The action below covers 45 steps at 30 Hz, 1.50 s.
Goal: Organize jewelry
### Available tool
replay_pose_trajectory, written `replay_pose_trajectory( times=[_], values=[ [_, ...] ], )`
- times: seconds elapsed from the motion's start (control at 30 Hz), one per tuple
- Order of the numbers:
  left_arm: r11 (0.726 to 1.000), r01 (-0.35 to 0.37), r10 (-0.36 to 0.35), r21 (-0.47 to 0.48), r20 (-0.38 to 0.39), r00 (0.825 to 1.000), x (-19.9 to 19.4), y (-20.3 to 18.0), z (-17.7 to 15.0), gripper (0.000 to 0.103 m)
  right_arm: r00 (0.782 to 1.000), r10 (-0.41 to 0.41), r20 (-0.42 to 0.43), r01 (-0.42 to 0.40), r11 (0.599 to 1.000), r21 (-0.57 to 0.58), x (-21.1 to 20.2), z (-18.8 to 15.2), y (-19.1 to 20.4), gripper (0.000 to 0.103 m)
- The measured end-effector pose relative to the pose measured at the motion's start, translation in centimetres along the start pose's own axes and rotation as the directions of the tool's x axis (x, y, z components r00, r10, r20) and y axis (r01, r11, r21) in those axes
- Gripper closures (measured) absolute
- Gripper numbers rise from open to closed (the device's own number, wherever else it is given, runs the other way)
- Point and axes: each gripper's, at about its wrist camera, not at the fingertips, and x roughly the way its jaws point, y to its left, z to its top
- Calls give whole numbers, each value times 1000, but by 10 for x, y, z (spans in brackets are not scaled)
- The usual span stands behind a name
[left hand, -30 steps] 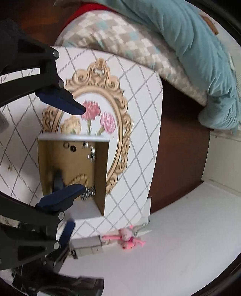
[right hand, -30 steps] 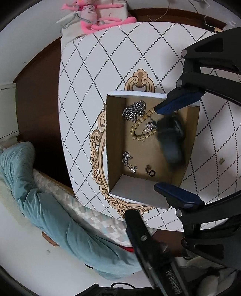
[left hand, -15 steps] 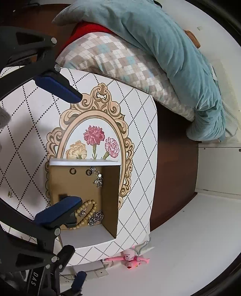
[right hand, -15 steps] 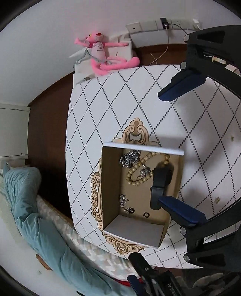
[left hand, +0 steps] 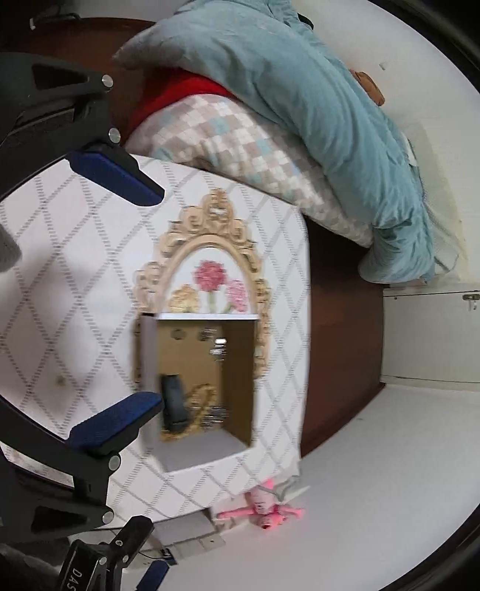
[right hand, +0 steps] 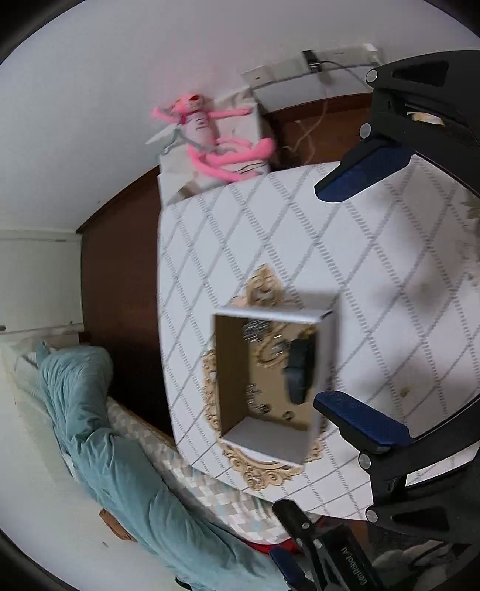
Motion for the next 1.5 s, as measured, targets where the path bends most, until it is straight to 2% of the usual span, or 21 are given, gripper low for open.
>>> replay_pose_trajectory(
  times=[0.17, 0.33, 0.47, 0.53, 0.67, 0.73, 0.77, 0.87, 1.13, 1.23, 1.3, 1.33, 1.43, 1.5],
  values=[
    [1000, -12, 13, 27, -56, 998, 14, -15, -42, 0, 997, -5, -80, 11, 997, 71, 25, -54, -24, 1],
    [1000, -20, 23, 20, -138, 990, 41, -22, -83, 0, 988, 39, -149, -19, 991, 136, 62, -98, -37, 25],
    [1000, -29, 31, 12, -180, 983, 56, -25, -103, 0, 989, 63, -134, -41, 986, 162, 72, -113, -41, 33],
    [999, -31, 32, 11, -195, 980, 61, -26, -107, 0, 989, 76, -123, -56, 986, 160, 76, -115, -39, 42],
    [999, -37, 40, 21, -216, 975, 70, -29, -113, 0, 993, 69, -94, -57, 991, 122, 78, -115, -27, 52],
    [999, -39, 45, 31, -217, 975, 72, -31, -114, 0, 995, 57, -86, -49, 994, 95, 79, -115, -20, 65],
    [999, -38, 45, 33, -218, 975, 72, -32, -114, 0, 996, 40, -85, -34, 997, 76, 79, -114, -17, 69],
    [999, -34, 42, 42, -220, 975, 73, -36, -117, 0, 997, 12, -77, -10, 999, 33, 78, -119, -8, 93],
    [998, 26, -12, 64, -199, 980, 71, -56, -119, 1, 997, 46, -64, -41, 996, 78, 75, -121, -17, 94],
    [995, 46, -29, 91, -187, 982, 70, -67, -118, 11, 997, 54, -60, -47, 993, 104, 73, -120, -23, 94],
    [993, 52, -31, 109, -184, 982, 69, -74, -119, 23, 997, 57, -57, -50, 992, 116, 72, -119, -26, 94],
    [991, 57, -35, 119, -181, 983, 69, -78, -120, 25, 997, 58, -54, -51, 991, 122, 71, -119, -27, 94],
    [987, 66, -42, 144, -161, 986, 67, -85, -118, 39, 997, 60, -51, -53, 990, 133, 69, -118, -31, 94],
    [984, 82, -58, 158, -154, 986, 65, -89, -117, 65, 997, 63, -51, -56, 989, 140, 69, -118, -33, 94]
  ],
)
